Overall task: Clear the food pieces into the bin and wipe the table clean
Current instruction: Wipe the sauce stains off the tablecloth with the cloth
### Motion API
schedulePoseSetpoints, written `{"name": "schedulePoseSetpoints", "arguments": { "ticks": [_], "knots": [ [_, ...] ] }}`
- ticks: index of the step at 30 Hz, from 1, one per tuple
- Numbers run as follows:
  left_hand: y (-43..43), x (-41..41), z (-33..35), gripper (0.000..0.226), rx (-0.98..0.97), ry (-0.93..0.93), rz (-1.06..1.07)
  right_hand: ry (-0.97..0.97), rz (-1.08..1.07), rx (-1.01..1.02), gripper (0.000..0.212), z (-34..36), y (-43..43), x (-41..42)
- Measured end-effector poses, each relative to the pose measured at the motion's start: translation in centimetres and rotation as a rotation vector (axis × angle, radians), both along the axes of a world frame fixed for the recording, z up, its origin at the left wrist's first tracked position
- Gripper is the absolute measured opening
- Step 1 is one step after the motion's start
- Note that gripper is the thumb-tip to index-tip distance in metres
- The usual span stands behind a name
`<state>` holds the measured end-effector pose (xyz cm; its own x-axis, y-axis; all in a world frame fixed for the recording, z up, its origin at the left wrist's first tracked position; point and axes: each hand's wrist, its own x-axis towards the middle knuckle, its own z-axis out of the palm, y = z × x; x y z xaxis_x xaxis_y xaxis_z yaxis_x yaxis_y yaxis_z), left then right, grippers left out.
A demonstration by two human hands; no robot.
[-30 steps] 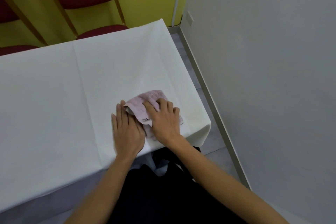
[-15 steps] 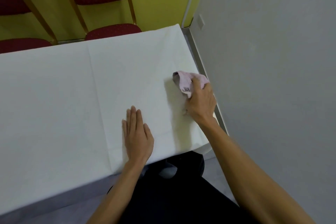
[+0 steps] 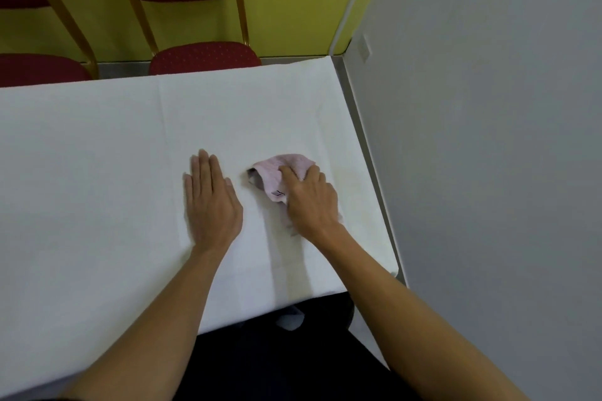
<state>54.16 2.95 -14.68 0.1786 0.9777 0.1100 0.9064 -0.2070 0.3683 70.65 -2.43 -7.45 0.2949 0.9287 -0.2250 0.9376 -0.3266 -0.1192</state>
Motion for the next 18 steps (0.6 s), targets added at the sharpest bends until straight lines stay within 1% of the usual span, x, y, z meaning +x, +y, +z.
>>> {"name": "schedulePoseSetpoints", "arguments": {
  "ticks": [3, 6, 9, 10, 12, 15, 16, 18],
  "knots": [
    [0.1, 0.4, 0.3, 0.053, 0.004, 0.024, 0.003, -0.022, -0.043, -0.036, 0.05, 0.5, -0.3, 2.8],
    [0.0, 0.3, 0.3, 0.052, 0.007, 0.043, 0.008, -0.034, -0.209, -0.111, 0.045, 1.2, -0.8, 7.2],
    [0.0, 0.4, 0.5, 0.052, -0.005, 0.049, 0.008, -0.121, -0.202, -0.214, 0.04, 2.0, 0.2, 8.5],
    [0.0, 0.4, 0.6, 0.052, -0.012, 0.048, 0.01, -0.123, -0.199, -0.21, 0.038, 2.3, 1.0, 7.8],
    [0.0, 0.5, 0.6, 0.052, -0.017, 0.046, 0.014, -0.041, -0.197, -0.163, 0.042, 2.6, 2.9, 5.0],
    [0.2, 0.7, 0.7, 0.052, -0.02, 0.029, 0.025, 0.068, -0.028, -0.111, 0.047, 2.2, 4.1, -1.4],
    [0.2, 0.7, 0.7, 0.053, -0.022, 0.022, 0.026, 0.067, 0.032, -0.109, 0.048, 2.0, 3.8, -3.1],
    [0.1, 0.6, 0.7, 0.053, -0.016, 0.021, 0.022, 0.03, 0.071, -0.081, 0.049, 1.4, 3.4, -4.1]
  ]
}}
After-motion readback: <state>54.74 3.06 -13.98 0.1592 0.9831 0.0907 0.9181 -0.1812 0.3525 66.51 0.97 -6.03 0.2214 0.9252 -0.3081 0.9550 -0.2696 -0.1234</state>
